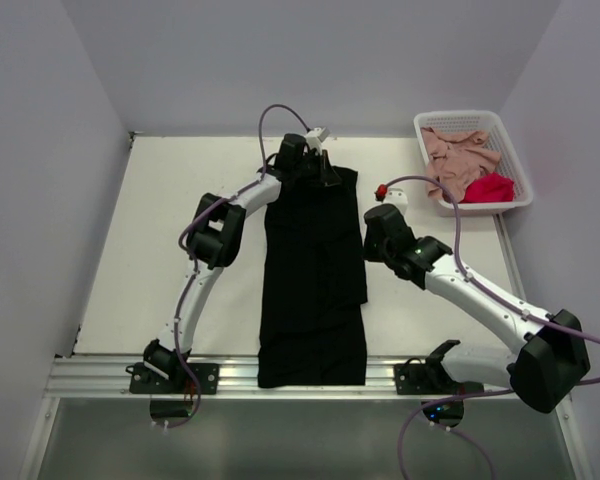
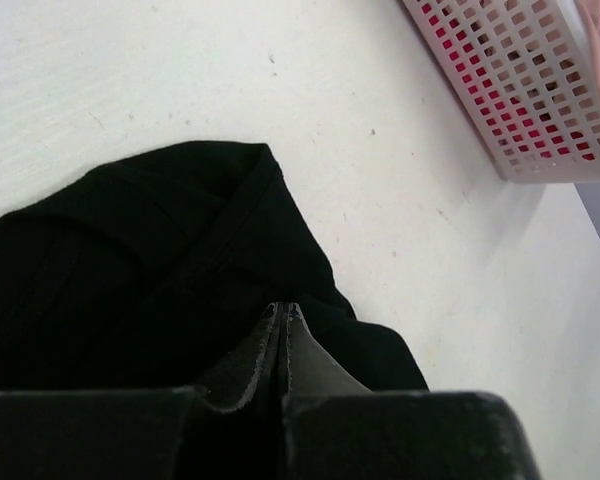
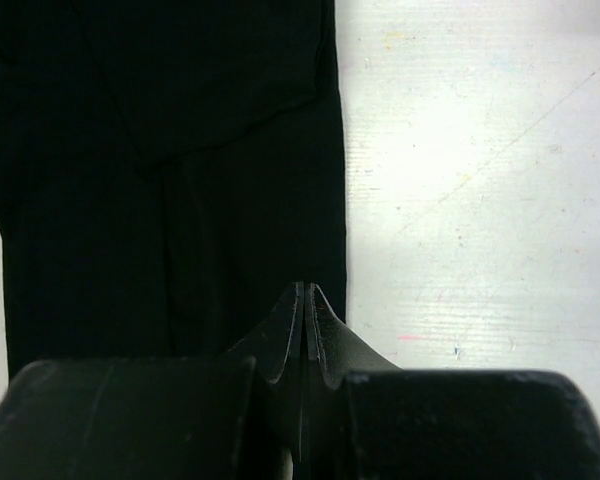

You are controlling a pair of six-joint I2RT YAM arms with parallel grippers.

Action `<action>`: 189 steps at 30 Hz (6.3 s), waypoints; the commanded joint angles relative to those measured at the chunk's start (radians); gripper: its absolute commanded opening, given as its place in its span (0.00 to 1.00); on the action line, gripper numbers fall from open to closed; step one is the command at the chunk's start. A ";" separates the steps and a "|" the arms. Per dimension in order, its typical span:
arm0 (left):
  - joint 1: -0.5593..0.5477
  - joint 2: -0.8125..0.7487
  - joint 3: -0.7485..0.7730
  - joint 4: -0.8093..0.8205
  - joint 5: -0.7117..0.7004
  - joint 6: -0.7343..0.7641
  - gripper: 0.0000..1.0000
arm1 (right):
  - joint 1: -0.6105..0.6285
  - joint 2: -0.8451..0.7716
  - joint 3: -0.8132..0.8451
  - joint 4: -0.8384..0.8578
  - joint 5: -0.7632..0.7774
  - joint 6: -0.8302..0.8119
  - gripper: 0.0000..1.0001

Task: Fold and stack the t-shirts
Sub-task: Rotate the tshirt 90 degrees, then grab the bottom of the folded rectangular tshirt with both arms

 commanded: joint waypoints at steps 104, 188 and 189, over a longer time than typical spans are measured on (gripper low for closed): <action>-0.005 -1.371 -1.442 -0.195 -0.403 -0.067 1.00 | -0.160 0.075 0.011 0.124 -0.336 -0.053 0.66; -0.268 -1.757 -1.815 -0.522 -0.375 -0.494 0.80 | -0.086 -0.118 -0.583 0.166 -0.760 0.496 0.22; -0.267 -1.752 -1.819 -0.525 -0.382 -0.488 0.80 | -0.086 -0.115 -0.580 0.173 -0.761 0.496 0.22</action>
